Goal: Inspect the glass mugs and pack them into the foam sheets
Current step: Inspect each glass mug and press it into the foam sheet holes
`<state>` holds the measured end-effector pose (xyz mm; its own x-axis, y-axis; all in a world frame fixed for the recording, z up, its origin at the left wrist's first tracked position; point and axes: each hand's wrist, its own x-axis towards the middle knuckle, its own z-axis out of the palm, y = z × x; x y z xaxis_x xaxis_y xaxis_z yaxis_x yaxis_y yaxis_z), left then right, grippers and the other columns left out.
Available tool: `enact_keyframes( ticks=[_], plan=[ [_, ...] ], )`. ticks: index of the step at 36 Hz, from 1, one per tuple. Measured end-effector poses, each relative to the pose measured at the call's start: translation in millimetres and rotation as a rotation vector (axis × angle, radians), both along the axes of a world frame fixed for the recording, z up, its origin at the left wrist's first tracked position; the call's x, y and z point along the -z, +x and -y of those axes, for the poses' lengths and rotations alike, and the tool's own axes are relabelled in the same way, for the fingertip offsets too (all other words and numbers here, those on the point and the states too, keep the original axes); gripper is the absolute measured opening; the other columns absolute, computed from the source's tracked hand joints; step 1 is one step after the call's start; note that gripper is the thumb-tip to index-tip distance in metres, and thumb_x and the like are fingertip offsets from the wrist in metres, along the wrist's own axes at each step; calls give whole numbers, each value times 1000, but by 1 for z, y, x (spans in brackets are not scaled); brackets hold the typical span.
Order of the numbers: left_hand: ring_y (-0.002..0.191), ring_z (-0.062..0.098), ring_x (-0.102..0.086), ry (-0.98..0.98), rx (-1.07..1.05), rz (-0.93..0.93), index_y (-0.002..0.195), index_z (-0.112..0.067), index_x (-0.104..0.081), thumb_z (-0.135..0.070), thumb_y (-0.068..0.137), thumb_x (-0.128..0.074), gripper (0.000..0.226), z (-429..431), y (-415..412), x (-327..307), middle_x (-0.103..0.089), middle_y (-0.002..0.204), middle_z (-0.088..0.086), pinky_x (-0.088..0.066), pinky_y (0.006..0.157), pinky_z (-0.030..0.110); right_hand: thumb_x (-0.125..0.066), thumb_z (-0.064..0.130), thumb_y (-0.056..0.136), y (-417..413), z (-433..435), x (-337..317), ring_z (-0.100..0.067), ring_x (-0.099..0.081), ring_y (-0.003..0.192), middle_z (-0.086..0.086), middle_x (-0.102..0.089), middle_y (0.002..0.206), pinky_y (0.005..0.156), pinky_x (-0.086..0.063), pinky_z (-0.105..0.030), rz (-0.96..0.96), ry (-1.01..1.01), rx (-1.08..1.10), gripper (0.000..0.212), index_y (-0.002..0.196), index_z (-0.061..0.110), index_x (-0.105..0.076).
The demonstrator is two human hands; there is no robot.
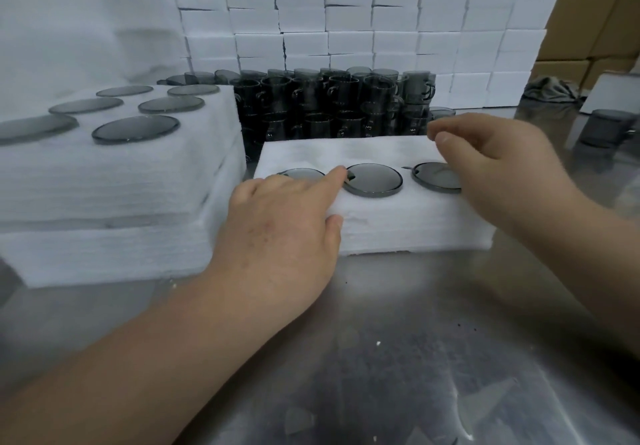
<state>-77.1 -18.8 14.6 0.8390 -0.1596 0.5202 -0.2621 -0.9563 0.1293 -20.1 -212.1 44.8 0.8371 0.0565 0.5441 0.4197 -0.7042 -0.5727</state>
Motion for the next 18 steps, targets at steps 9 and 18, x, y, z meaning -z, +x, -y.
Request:
enact_keyframes(
  ticks=[9, 18],
  plan=[
    [67, 14, -42, -17, 4, 5, 65, -24, -34, -35, 80, -29, 20, 0, -1, -9, -35, 61, -12, -21, 65, 30, -49, 39, 87, -33, -76, -37, -1, -49, 111, 16, -54, 127, 87, -36, -20, 116, -373, -357, 44, 131, 31, -49],
    [101, 25, -50, -2, -27, -22, 116, -22, -53, -33, 91, -41, 29, 1, -1, -5, -59, 107, 1, -34, 87, 37, -38, 27, 94, 6, -156, -68, -16, -47, 115, 3, -51, 130, 83, -36, -24, 63, -568, -397, 38, 131, 22, -47]
  ],
)
